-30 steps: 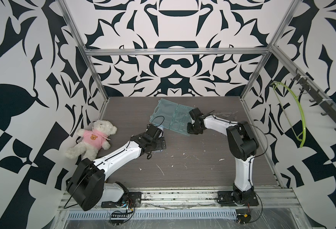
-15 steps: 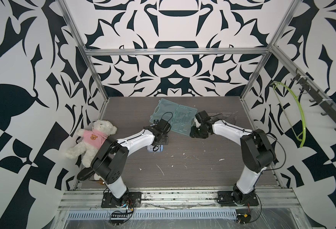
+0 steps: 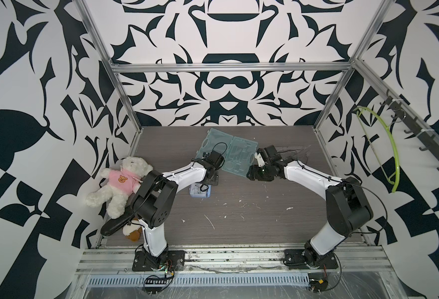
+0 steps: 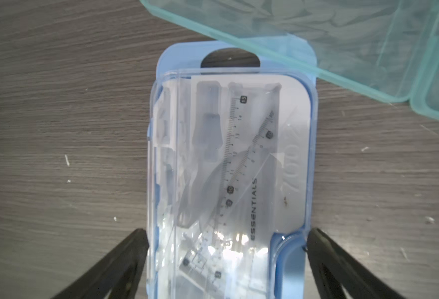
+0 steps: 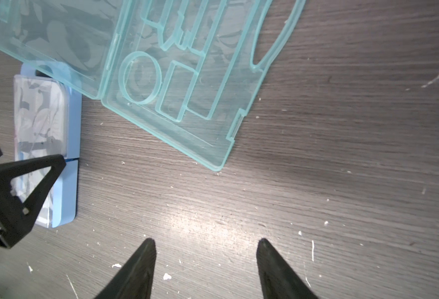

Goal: Open the ruler set and take out the ruler
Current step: Move the ruler set box to the center of the board.

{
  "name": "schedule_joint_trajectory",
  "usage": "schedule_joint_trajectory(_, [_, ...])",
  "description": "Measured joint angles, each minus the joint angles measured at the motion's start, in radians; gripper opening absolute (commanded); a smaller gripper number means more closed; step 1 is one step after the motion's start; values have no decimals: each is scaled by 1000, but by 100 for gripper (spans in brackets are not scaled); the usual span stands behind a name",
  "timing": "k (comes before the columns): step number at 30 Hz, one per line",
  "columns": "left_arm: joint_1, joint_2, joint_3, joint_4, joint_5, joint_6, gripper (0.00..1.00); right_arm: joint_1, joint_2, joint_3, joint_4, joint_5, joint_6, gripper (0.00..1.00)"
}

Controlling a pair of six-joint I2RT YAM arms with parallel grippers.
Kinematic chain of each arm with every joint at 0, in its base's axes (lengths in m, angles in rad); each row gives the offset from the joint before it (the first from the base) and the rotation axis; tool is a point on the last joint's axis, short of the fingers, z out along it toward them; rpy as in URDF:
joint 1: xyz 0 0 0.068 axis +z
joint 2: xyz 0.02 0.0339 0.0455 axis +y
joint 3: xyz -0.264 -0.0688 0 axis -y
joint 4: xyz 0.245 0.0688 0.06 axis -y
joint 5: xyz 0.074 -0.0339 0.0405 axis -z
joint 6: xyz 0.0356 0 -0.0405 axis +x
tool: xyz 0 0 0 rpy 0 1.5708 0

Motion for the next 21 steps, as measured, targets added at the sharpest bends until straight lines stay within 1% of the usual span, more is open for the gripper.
schedule_joint_trajectory(8, [67, -6, -29, 74, 117, 68, 100, 0, 0, -2, 11, -11, -2, 63])
schedule_joint_trajectory(12, [83, -29, -59, 121, 154, 68, 92, 0, 1, -2, 10, -12, -2, 62])
schedule_joint_trajectory(17, [92, -63, -120, 182, 159, 37, 92, 0, 1, -2, 10, -11, -2, 62])
schedule_joint_trajectory(21, [56, -99, -176, 206, 118, 6, 93, 0, 2, -2, 10, -11, -1, 61])
